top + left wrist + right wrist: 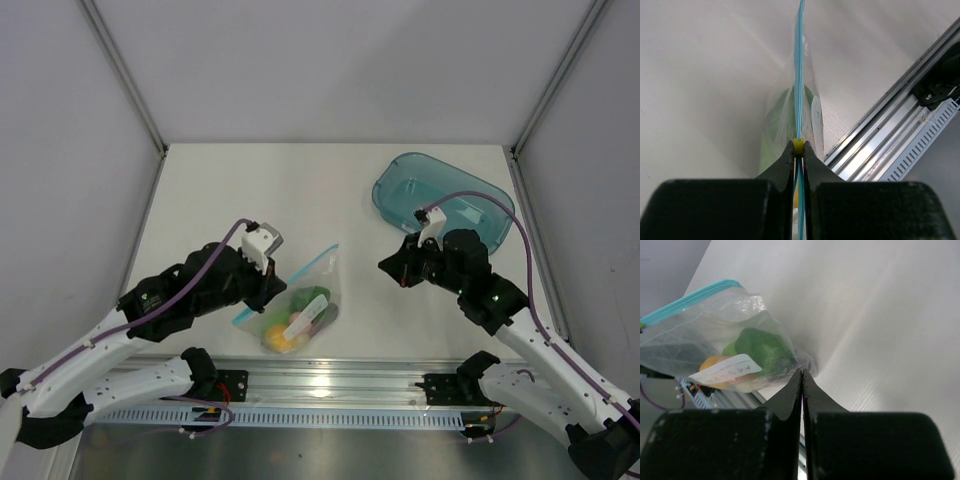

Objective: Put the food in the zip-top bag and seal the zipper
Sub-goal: Zip the zipper food storage bag at the center of the board.

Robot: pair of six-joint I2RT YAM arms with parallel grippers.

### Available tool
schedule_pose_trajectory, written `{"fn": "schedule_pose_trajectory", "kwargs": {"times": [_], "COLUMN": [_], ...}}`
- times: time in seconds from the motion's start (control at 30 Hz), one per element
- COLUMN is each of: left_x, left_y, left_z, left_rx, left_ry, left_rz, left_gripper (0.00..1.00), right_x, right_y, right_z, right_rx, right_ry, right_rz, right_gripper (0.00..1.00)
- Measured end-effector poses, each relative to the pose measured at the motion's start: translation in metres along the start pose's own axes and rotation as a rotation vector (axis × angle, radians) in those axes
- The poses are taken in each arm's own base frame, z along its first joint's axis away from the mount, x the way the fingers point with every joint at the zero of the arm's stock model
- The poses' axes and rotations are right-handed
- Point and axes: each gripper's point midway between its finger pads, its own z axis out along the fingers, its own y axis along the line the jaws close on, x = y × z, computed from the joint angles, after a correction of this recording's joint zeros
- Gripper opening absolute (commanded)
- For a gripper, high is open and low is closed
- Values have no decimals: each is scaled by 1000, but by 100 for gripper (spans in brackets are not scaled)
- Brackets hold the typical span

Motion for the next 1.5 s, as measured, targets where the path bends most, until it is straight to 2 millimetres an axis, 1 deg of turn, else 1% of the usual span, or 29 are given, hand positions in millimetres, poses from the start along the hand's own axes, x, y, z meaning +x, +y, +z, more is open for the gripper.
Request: {"fn": "schedule_pose_trajectory", "kwargs": {"times": [0.07, 0.1, 0.13, 0.17, 0.23, 0.27, 0.3, 0.37, 0.47, 0.53, 0.6, 0.67, 0.73, 0.8, 0.87, 0.93, 1.13, 1.3, 1.4, 1.5], "left_x": [0, 0, -1, -1, -1, -1, -1, -1, -1, -1, -2, -1, -1, -1, -2, -2, -1, 1, 3, 3], "left_y": [0, 0, 0, 0, 0, 0, 0, -1, -4, -6, -8, -9, -11, -13, -14, -16, -17, -17, -18, -18], "left_z": [-2, -2, -3, -3, -3, -2, -2, -2, -2, -2, -2, -3, -3, -5, -7, -10, -16, -15, -15, -14], "left_rx": [1, 1, 2, 2, 4, 5, 6, 11, 24, 38, 50, 56, 65, 78, 89, 99, 114, 116, 122, 125], "left_ry": [-6, -9, -11, -12, -11, -10, -11, -12, -11, -11, -11, -10, -9, -11, -17, -26, -42, -39, -34, -29], "left_rz": [-1, -1, -2, -1, 0, 0, 0, 0, 0, 0, 1, 1, 1, 1, 1, 0, 0, 0, 2, 4], "left_gripper": [1, 1, 0, 0, 0, 1, 1, 0, 1, 1, 1, 1, 1, 0, 0, 1, 1, 1, 0, 0], "right_x": [3, 5, 6, 7, 6, 3, -2, -14, -38, -47, -50, -45, -34, -20, -7, 0, 6, 14, 20, 23], "right_y": [7, 14, 20, 24, 34, 39, 46, 59, 96, 123, 144, 156, 161, 159, 156, 155, 159, 161, 161, 161], "right_z": [2, 2, 2, 2, 3, 3, 4, 7, 17, 24, 35, 46, 57, 65, 70, 70, 66, 69, 72, 74], "right_rx": [-50, -90, -127, -152, -208, -232, -257, -291, -379, -442, -491, -526, -554, -578, -598, -612, -670, -706, -717, -724], "right_ry": [18, 30, 42, 50, 76, 82, 90, 97, 101, 107, 125, 154, 198, 253, 306, 333, 352, 384, 406, 418], "right_rz": [-7, -14, -22, -29, -59, -76, -96, -144, -263, -345, -417, -465, -508, -528, -539, -544, -556, -541, -531, -525], "right_gripper": [1, 20, 30, 49, 61, 66, 73, 78, 79, 78, 75, 69, 66, 66, 66, 66, 66, 65, 62, 54]}}
